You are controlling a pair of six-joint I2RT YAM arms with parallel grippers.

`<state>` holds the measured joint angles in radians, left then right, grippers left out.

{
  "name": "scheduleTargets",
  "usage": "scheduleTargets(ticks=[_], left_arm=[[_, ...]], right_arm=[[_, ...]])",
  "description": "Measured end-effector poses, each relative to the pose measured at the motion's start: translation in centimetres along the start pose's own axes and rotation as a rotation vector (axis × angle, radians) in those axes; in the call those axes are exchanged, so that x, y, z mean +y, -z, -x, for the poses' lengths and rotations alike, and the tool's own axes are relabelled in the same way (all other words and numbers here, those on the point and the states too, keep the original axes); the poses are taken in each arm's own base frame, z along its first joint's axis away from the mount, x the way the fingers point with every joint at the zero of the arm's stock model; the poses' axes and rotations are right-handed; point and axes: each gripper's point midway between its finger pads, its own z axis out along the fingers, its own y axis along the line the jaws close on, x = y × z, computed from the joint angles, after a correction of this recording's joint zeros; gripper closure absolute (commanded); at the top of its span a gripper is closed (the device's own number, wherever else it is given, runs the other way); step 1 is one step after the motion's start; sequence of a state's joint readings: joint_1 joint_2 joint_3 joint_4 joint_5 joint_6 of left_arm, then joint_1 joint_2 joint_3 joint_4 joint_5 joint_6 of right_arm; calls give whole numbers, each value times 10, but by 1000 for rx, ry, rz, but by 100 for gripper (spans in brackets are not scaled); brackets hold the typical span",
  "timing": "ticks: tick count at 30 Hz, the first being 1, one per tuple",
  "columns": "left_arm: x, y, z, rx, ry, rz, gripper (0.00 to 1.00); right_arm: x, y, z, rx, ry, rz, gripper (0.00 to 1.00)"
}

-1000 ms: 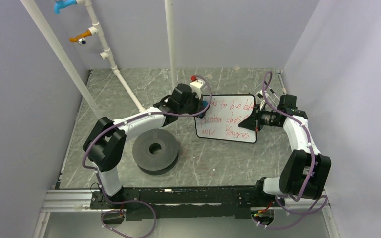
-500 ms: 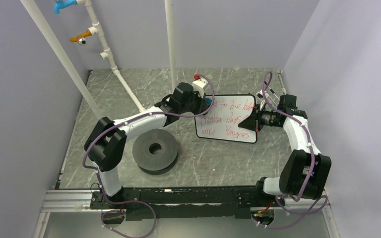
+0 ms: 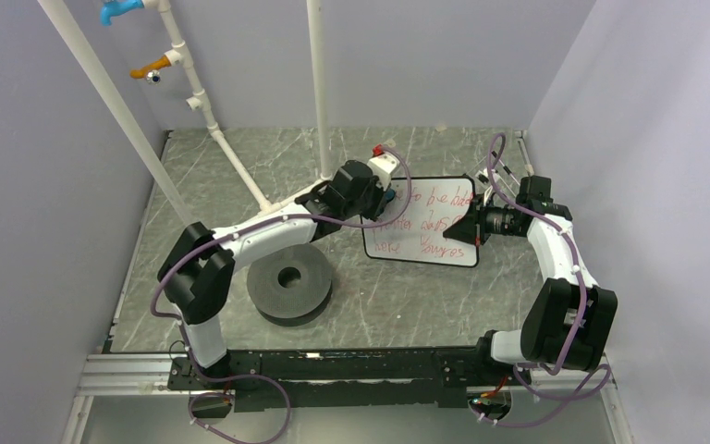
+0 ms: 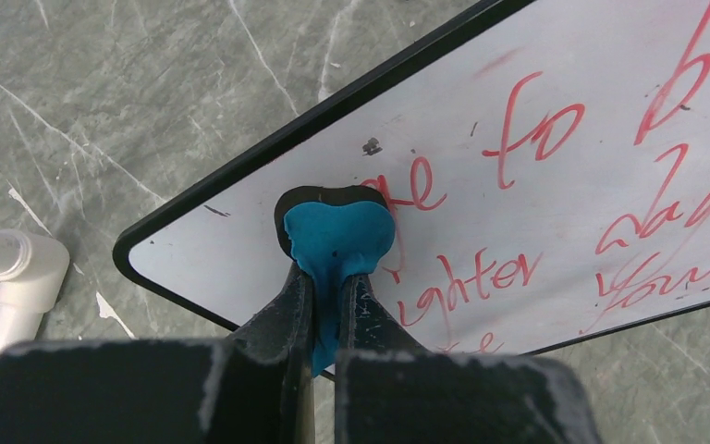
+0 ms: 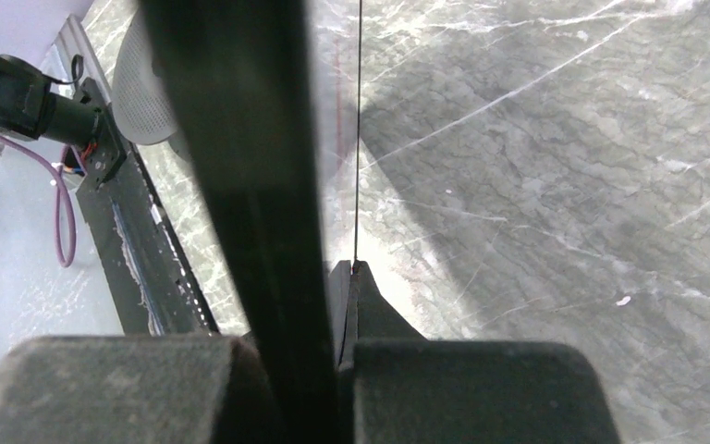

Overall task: Erase the whiteboard
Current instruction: Erase the center of the board with the whiteboard.

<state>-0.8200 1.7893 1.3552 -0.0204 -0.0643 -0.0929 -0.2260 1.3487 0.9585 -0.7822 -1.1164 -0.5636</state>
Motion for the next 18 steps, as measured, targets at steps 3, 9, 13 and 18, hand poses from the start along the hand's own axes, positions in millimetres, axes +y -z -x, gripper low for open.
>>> scheduleTargets(ticks=[3,9,13,18], left_arm=[[-3,3,-3,4,-21,-22,100],[-16,7,-20,-10,-59,-51,100],[-28,8,-33,9,-82,-76,100],[-26,8,-32,9,-81,-64,100]], right_arm=[[2,0,-1,4,-2,6,100],[6,0,-5,15,-27,15,100],[6,0,-5,16,-25,16,100],[6,0,-5,16,-23,17,100]])
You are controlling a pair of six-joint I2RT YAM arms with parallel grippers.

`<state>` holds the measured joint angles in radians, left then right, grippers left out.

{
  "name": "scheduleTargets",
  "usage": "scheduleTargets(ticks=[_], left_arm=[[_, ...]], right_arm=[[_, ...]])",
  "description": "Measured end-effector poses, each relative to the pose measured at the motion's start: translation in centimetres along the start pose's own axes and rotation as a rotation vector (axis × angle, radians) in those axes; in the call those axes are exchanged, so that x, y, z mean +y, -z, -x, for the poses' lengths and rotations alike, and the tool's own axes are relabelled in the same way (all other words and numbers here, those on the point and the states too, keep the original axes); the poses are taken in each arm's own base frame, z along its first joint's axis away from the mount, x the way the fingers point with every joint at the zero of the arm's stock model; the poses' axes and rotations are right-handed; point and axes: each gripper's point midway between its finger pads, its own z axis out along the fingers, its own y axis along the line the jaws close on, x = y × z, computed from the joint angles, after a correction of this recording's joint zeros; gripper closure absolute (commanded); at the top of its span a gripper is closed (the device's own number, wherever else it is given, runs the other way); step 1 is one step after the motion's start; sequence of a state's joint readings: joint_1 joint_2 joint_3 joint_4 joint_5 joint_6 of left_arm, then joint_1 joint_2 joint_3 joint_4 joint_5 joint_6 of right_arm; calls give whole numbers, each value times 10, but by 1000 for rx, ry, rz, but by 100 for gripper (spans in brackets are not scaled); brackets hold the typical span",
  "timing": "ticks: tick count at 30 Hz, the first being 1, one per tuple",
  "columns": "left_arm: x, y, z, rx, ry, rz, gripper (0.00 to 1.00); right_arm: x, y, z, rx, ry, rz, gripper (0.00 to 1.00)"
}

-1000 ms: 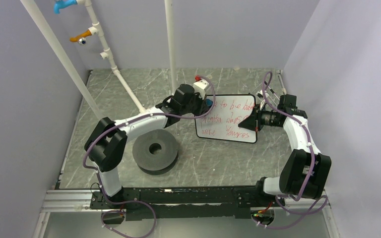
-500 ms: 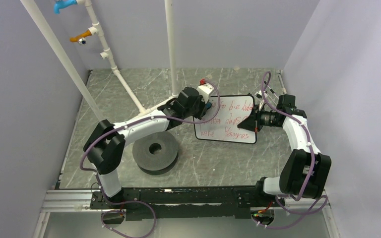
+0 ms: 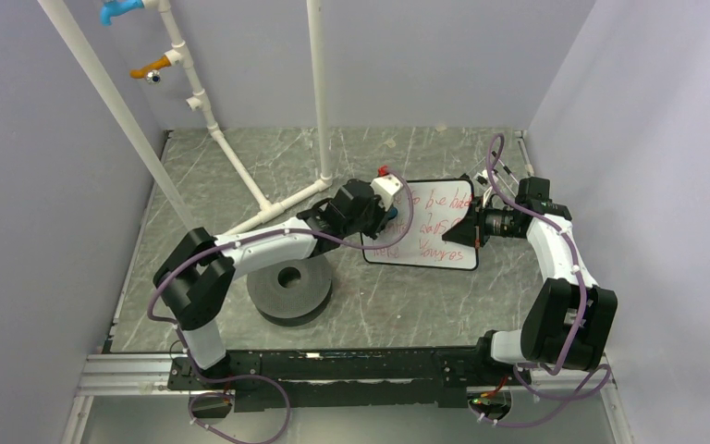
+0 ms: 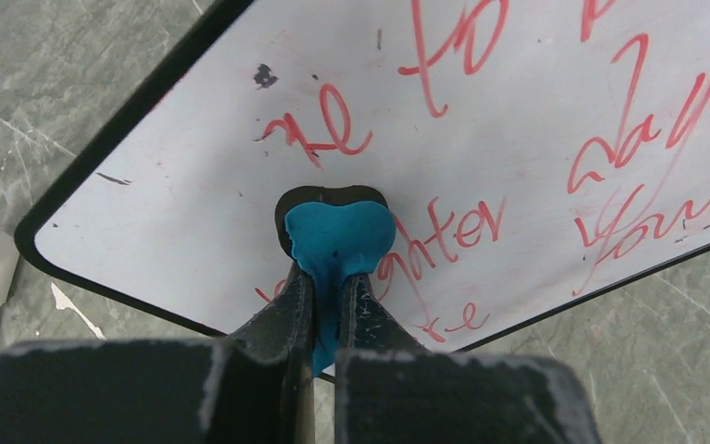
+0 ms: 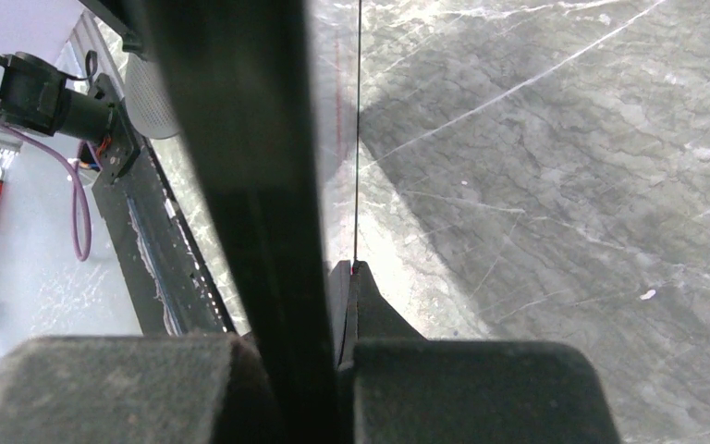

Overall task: Erase the whiteboard
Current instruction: Erase the center of the board with the whiteboard.

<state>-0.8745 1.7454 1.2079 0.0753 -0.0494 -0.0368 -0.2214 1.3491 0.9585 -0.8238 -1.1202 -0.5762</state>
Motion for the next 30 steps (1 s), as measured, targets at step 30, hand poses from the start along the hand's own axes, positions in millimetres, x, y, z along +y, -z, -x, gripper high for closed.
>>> scheduleTargets(ticks=[30], left_arm=[[-6,3,17,-4,70,-43,100]], right_arm=[[1,-2,0,1,24,14,100]])
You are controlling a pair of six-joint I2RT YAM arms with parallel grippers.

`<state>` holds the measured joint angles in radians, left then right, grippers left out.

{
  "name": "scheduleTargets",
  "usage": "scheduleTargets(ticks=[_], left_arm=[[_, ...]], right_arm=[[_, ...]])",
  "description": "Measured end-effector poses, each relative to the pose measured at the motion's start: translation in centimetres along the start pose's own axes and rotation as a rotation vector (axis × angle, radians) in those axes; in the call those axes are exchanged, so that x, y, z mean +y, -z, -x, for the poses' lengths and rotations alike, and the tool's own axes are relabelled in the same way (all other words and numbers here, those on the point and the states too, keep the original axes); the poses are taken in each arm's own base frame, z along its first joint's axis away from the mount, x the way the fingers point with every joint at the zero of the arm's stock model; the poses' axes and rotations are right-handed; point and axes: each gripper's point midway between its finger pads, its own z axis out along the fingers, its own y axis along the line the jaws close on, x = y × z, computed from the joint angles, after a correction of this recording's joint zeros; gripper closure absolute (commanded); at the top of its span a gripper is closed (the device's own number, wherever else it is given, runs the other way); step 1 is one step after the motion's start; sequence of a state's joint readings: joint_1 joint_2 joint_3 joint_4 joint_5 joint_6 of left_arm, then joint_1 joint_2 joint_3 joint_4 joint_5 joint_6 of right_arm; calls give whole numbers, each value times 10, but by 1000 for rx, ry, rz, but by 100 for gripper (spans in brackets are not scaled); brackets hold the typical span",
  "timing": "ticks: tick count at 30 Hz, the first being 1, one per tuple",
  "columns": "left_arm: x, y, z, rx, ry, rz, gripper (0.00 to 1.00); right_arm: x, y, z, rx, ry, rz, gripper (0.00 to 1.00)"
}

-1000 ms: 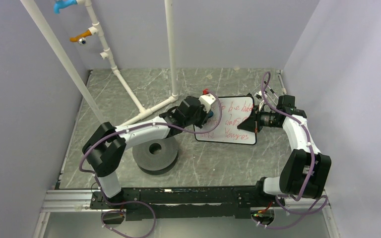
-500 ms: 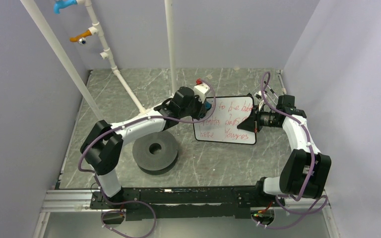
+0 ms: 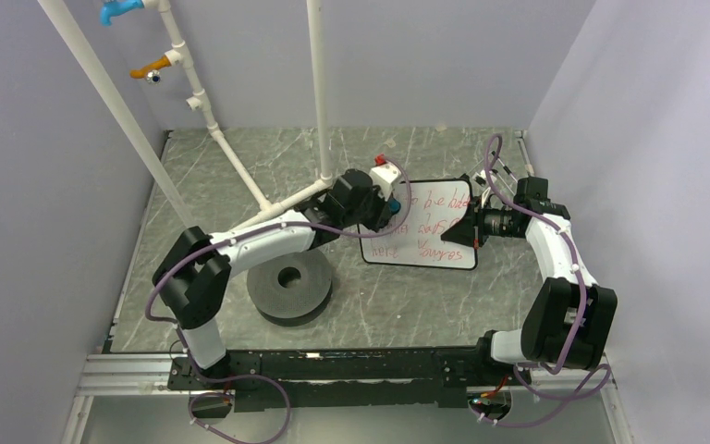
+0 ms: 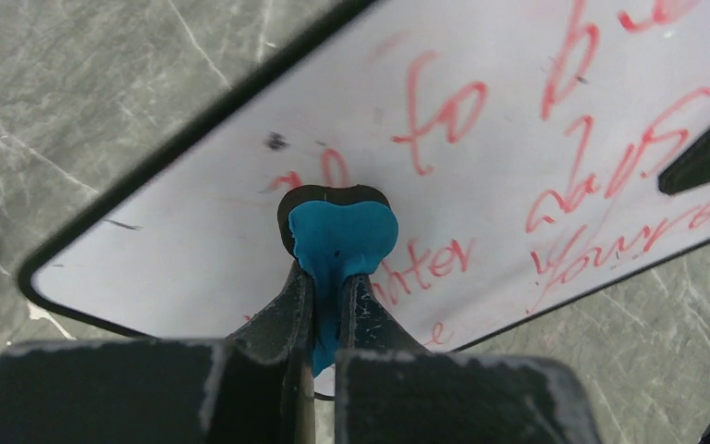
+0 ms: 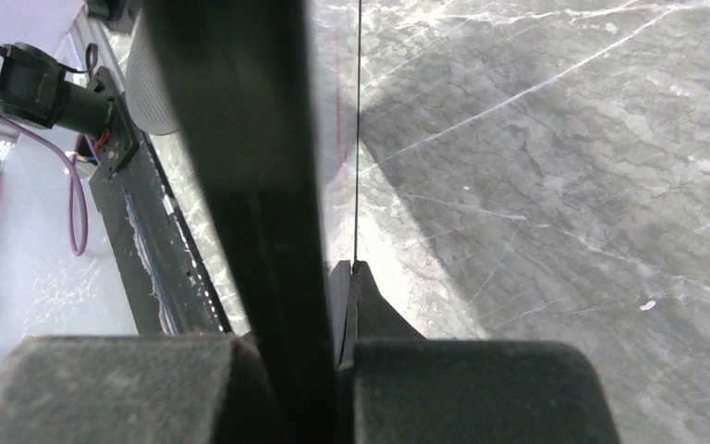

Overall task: Erase the whiteboard
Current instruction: Erase the center of the board with the whiteboard.

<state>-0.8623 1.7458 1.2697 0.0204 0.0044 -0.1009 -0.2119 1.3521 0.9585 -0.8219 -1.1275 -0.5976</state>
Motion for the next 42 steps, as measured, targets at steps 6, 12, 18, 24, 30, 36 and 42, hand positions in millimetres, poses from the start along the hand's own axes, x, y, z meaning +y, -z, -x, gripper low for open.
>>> scheduleTargets(ticks=[6,12,18,24,30,36,42], left_arm=[[33,3,19,-25,120,27,100],[33,4,21,-28,133,10,100],[15,1,16,-28,36,23,100],[-4,1,9,-16,-28,41,100],[5,1,12,7,-8,60,100],[21,3,21,12,62,32,100],[13,2,17,-6,47,-12,100]], right_arm=[[0,0,0,1,-9,0,100],[0,0,0,1,-10,1,100],[0,0,0,1,-9,1,100],[1,0,-2,4,-12,6,100],[1,-1,-2,4,-12,6,100],[2,-1,-2,4,-15,7,100],[2,-1,-2,5,-17,7,100]])
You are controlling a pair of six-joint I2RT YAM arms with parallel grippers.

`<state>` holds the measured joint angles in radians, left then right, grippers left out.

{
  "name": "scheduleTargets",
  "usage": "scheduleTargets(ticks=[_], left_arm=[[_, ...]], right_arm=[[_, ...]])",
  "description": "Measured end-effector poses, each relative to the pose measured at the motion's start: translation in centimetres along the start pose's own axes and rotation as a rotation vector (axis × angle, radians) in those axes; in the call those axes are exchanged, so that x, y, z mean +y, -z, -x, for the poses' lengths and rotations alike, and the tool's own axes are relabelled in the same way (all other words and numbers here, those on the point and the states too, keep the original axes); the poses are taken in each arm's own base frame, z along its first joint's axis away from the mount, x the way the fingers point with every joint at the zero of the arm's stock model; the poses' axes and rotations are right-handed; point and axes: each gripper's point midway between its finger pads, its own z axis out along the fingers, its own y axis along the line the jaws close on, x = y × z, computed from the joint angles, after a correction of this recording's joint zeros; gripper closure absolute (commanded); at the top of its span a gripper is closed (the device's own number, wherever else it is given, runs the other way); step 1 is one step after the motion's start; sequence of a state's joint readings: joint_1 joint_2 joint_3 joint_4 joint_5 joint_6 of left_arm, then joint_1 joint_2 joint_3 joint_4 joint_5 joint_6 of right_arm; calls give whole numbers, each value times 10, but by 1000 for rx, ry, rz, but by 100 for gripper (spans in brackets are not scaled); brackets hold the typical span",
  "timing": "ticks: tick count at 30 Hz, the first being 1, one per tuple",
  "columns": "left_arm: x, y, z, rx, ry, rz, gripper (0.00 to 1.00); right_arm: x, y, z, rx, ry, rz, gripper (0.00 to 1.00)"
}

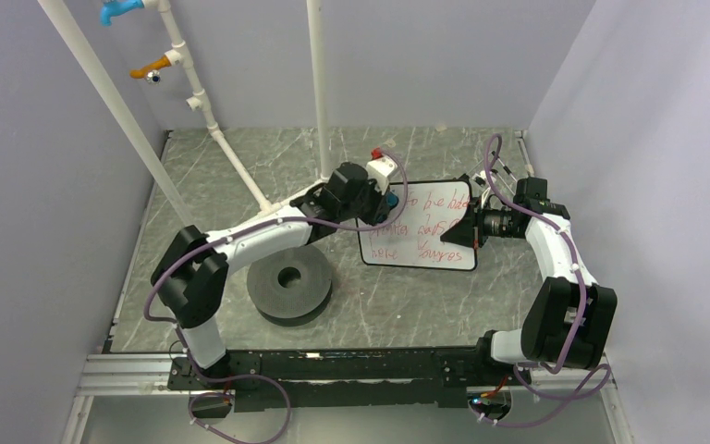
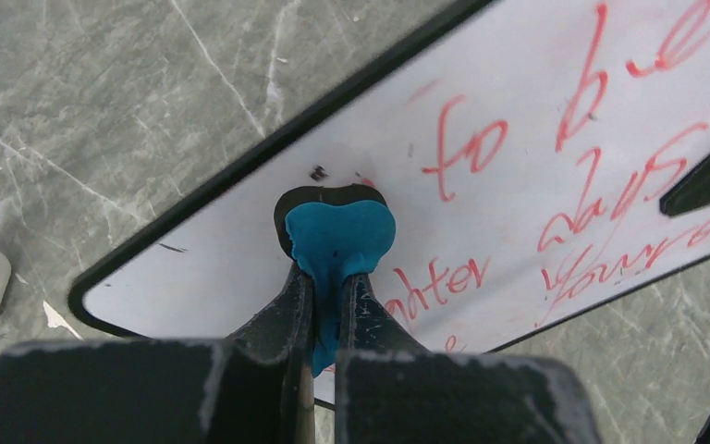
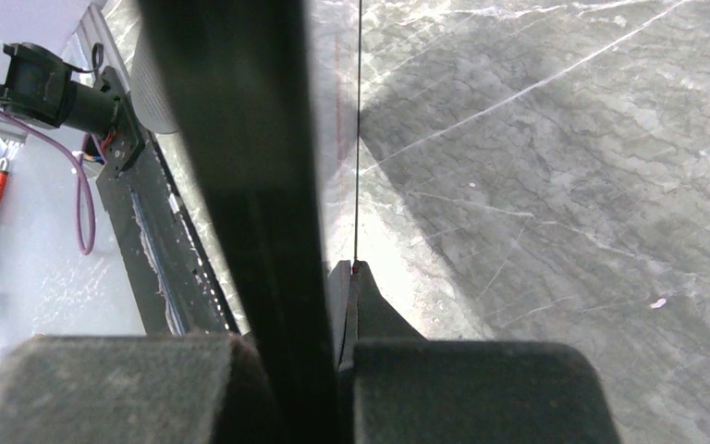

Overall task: Erase the whiteboard
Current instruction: Erase the center of the board with the whiteboard.

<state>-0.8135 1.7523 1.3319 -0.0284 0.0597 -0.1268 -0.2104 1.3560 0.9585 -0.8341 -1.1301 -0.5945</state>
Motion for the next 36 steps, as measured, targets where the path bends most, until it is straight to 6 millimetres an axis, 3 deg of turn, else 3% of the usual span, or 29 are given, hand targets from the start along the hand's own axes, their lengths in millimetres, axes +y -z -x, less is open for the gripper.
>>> scheduleTargets(ticks=[6,9,14,20,30,36], left_arm=[[-21,0,-24,31,-54,-37,100],[-22,0,-26,37,-58,-25,100],[-10,3,-18,56,-14,7,100],[5,3,13,26,33,34,100],[-10,-2,15,21,12,25,100],[-27,-5,6,18,-17,13,100]], right_arm=[[0,0,0,0,6,0,100],[0,0,0,-1,9,1,100],[0,-1,0,0,12,3,100],[0,-1,0,0,9,3,100],[0,-1,0,1,-1,2,100],[1,-1,-1,4,-10,4,100]])
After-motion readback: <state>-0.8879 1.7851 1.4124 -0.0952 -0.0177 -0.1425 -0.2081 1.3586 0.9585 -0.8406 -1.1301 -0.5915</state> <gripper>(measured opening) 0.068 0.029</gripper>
